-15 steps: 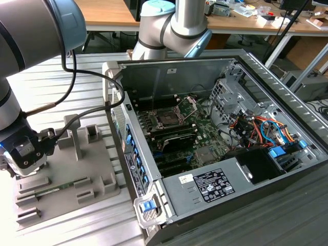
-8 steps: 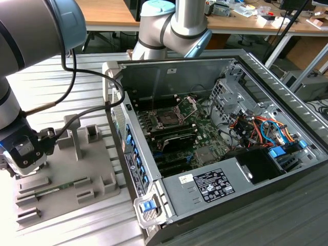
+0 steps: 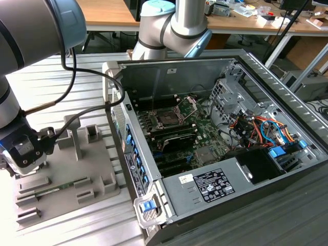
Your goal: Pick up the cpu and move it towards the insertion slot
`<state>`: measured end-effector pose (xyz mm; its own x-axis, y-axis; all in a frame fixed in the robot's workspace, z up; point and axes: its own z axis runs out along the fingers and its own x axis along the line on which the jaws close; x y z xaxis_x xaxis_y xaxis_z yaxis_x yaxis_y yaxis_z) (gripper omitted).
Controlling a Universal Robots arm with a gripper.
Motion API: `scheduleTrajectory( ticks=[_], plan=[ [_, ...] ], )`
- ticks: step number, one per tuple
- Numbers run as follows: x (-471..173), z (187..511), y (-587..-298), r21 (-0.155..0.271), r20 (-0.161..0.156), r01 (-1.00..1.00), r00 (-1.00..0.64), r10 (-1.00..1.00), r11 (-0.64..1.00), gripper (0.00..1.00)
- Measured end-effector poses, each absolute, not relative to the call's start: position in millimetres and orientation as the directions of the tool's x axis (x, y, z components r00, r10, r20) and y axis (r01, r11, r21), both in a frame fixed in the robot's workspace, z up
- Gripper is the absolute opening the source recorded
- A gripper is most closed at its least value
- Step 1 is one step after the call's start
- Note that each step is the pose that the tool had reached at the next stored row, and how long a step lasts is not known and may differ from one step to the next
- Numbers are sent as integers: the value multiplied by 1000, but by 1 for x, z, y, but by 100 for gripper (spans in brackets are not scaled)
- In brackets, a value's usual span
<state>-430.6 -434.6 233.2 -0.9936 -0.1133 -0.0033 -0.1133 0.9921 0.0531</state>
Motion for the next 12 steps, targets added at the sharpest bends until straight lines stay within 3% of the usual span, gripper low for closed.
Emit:
scheduleTrajectory(
  ticks=[12],
  plan=[
    [-431, 236, -435, 54, -3, -113, -994, -113, 992, 55]
  ],
)
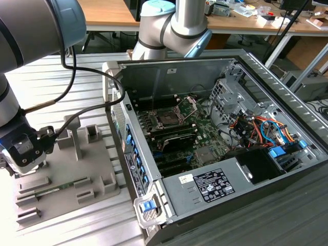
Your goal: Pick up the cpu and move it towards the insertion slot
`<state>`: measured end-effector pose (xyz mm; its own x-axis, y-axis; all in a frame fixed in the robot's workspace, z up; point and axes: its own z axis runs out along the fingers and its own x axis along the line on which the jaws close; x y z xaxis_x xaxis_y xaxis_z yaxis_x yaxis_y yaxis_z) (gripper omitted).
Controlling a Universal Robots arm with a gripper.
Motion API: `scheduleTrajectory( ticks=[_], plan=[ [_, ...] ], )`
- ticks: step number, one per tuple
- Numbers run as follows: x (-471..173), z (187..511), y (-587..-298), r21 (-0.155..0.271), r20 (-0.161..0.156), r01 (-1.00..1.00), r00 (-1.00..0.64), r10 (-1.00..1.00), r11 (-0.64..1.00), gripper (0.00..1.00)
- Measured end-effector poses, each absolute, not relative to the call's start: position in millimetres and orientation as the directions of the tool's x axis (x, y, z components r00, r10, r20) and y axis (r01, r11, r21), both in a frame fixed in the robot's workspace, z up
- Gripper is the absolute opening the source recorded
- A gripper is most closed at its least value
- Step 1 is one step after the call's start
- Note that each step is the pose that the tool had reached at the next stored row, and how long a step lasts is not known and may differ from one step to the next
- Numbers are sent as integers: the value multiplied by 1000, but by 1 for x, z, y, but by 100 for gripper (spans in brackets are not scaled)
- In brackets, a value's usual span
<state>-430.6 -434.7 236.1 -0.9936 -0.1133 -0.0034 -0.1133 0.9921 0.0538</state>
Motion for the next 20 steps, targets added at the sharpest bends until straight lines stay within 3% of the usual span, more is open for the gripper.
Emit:
scheduleTrajectory(
  ticks=[20],
  plan=[
    [-431, 240, -435, 55, -4, -113, -994, -113, 992, 55]
  ],
)
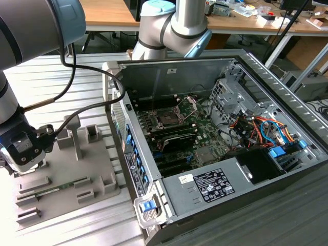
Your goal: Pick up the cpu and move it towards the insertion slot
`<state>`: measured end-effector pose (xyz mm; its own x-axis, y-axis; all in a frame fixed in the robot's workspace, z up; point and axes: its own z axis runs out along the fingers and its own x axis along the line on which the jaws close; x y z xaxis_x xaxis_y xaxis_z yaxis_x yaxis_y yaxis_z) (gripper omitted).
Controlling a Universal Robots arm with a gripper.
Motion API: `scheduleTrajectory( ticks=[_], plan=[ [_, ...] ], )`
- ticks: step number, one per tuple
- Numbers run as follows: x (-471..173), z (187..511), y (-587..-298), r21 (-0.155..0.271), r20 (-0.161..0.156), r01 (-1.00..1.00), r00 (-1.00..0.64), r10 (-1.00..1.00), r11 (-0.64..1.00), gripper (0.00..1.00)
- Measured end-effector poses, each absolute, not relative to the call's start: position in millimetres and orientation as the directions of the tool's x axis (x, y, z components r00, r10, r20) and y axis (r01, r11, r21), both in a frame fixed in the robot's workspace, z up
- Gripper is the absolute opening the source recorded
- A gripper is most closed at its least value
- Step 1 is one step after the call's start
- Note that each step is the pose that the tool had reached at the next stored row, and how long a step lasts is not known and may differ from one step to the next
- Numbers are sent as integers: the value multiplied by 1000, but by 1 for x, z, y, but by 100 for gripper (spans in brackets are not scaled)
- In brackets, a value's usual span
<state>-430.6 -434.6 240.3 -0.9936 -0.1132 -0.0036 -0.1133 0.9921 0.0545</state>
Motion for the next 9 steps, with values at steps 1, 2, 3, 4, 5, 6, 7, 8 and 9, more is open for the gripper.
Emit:
scheduleTrajectory(
  ticks=[1, 2, 3, 4, 5, 6, 7, 8, 9],
  plan=[
    [-431, 241, -435, 55, -3, -113, -994, -113, 992, 55],
    [-431, 241, -435, 55, -3, -113, -994, -113, 992, 55],
    [-431, 241, -435, 55, -4, -113, -994, -113, 992, 55],
    [-431, 241, -435, 55, -4, -113, -994, -113, 992, 55],
    [-431, 241, -435, 55, -4, -113, -994, -113, 992, 55],
    [-431, 242, -435, 55, -4, -113, -994, -113, 992, 55],
    [-431, 242, -435, 55, -3, -113, -994, -113, 992, 55],
    [-431, 242, -435, 55, -3, -113, -994, -113, 992, 55],
    [-431, 243, -435, 55, -4, -113, -994, -113, 992, 55]
  ],
)
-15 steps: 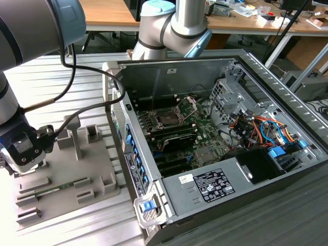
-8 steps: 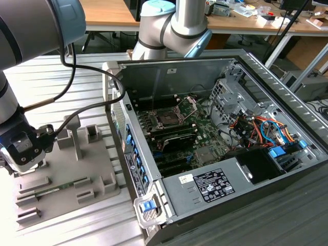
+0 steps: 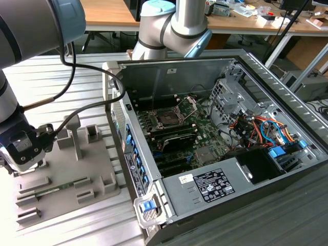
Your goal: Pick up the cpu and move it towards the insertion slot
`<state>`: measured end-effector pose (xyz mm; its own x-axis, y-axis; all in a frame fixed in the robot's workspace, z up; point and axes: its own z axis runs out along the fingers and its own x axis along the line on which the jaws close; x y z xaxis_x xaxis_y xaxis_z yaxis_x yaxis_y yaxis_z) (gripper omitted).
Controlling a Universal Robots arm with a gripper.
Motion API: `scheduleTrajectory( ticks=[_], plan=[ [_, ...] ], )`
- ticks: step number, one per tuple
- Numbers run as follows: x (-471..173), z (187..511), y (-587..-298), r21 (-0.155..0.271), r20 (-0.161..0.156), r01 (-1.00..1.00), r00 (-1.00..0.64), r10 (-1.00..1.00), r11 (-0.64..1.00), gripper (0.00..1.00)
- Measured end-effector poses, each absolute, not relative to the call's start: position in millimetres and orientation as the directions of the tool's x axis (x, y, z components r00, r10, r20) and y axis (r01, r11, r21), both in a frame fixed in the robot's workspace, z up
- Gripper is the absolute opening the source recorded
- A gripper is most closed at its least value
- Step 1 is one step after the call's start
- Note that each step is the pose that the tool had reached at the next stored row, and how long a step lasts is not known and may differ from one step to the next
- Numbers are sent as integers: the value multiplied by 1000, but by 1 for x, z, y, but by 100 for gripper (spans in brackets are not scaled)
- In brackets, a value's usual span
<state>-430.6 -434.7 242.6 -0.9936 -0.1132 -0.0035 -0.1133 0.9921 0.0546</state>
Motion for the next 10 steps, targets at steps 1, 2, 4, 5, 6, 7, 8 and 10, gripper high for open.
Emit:
scheduleTrajectory(
  ticks=[1, 2, 4, 5, 6, 7, 8, 10],
  plan=[
    [-431, 243, -435, 55, -4, -113, -994, -113, 992, 55],
    [-431, 243, -435, 55, -4, -113, -994, -113, 992, 55],
    [-431, 244, -435, 55, -3, -113, -994, -113, 992, 55],
    [-431, 244, -435, 55, -4, -113, -994, -113, 992, 55],
    [-431, 245, -435, 55, -4, -113, -994, -113, 992, 55],
    [-431, 245, -435, 55, -4, -113, -994, -113, 992, 55],
    [-431, 245, -435, 55, -4, -113, -994, -113, 992, 55],
    [-431, 246, -435, 55, -4, -113, -994, -113, 992, 55]
  ],
)
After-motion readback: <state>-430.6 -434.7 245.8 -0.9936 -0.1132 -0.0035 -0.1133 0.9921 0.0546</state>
